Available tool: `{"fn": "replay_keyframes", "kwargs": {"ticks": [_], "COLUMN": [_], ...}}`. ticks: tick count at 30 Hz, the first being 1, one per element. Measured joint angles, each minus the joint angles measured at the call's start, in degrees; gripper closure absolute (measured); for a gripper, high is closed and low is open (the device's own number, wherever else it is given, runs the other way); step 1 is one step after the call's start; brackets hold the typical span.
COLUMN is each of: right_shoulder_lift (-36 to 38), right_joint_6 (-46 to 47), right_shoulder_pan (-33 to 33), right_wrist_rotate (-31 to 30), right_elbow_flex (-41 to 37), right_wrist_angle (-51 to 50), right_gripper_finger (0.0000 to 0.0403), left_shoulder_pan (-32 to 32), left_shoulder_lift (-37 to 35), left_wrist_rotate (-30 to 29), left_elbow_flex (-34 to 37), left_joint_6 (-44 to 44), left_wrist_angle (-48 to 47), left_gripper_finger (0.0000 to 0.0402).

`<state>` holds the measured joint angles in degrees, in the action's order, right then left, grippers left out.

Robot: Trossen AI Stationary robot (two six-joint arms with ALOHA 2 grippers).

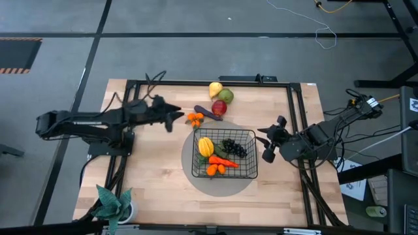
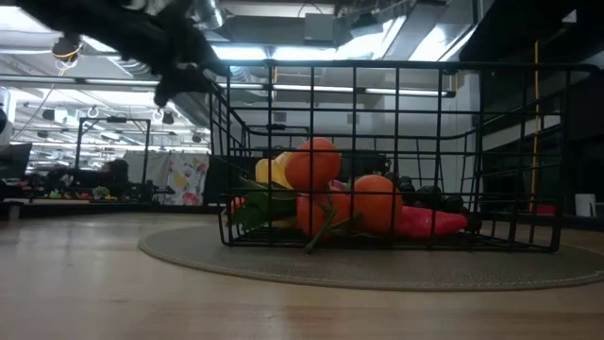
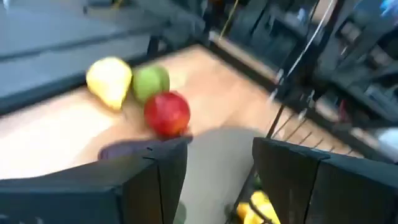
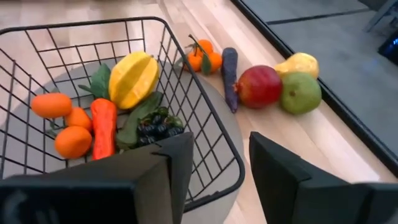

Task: Build produce basket
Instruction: Put the tangerines into the wire basket

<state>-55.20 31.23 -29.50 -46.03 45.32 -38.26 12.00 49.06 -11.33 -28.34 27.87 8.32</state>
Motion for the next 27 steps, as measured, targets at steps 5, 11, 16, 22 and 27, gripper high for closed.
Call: {"fn": "replay_keyframes", "kwargs": {"ticks": [5,11,16,22,27], "right_shoulder_lift": [0.0,0.0,-0.1,-0.2,-0.2], "right_joint_6": [-1.8,-1.6,-1.6,-1.5,-1.4], "right_shoulder_pan": [0.0,0.0,0.0,0.0,0.0], "right_wrist_rotate": [0.1,1.9,2.7,2.7,2.7], "right_elbow_flex": [0.0,0.0,0.0,0.0,0.0], "right_wrist_angle": [0.0,0.0,-0.1,-0.1,-0.1], "right_gripper_finger": [0.0257,0.0257,0.0257,0.0257,0.0257], "left_shoulder_pan": [2.4,5.1,6.4,7.3,6.9], "left_shoulder_lift": [12.7,24.1,30.0,36.0,40.5], "left_wrist_rotate": [5.5,5.4,5.2,4.6,4.6], "left_elbow_flex": [-10.5,-19.7,-19.9,-19.9,-19.9], "left_joint_6": [-10.4,-26.3,-29.5,-28.4,-28.2], "left_wrist_angle": [-11.3,-25.4,-25.3,-20.1,-18.0], "left_gripper_finger": [0.0230,0.0230,0.0230,0.0230,0.0230]}}
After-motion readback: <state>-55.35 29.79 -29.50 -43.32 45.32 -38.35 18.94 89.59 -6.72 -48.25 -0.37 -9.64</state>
